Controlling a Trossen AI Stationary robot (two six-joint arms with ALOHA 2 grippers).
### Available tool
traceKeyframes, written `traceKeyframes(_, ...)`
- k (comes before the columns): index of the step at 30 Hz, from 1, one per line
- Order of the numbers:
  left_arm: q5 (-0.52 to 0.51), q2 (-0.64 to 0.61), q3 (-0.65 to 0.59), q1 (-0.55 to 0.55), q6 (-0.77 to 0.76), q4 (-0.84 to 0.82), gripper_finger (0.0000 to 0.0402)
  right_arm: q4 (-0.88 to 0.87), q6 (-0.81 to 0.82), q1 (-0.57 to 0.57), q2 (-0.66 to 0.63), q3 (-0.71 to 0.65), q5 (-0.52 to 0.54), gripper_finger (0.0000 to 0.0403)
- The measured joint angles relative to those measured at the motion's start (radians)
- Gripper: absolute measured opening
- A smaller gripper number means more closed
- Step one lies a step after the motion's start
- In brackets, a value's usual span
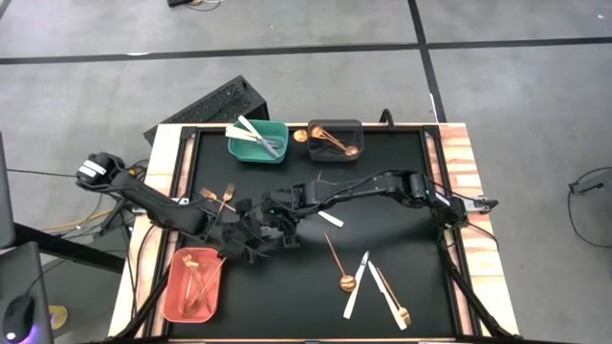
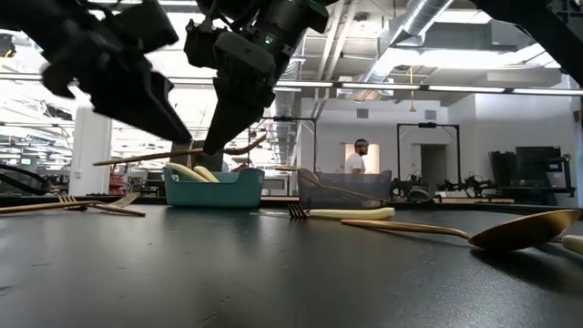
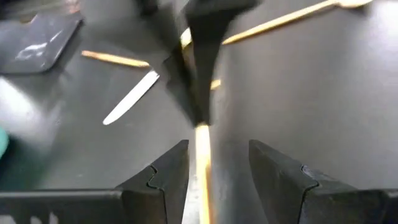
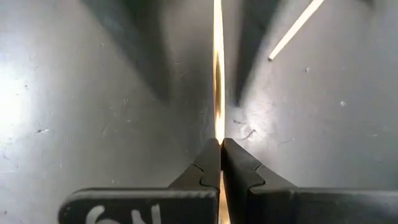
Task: Sort silverware by color (type)
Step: Put the gold fork into the orange bin
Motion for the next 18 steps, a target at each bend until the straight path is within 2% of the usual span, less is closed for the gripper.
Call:
traceKeyframes(7, -0.004, 0.057, 0.000, 0.049, -0.003, -0.008, 0.0144, -0.009, -0.001, 0.002, 0.000, 0.000, 0.000, 0.0024)
traceKeyframes(10, -0.003, 0.056, 0.000, 0.052, -0.003, -0.005, 0.0103, -0.012, 0.003, 0.002, 0.000, 0.000, 0.000, 0.0026)
traceKeyframes(13, 0.005, 0.053, 0.000, 0.051, -0.005, -0.004, 0.0029, -0.016, 0.004, 0.002, 0.000, 0.000, -0.002, 0.0035)
traceKeyframes(18, 0.006, 0.053, 0.001, 0.051, -0.086, -0.012, 0.0008, -0.046, 0.004, -0.007, -0.008, 0.001, 0.000, 0.0072)
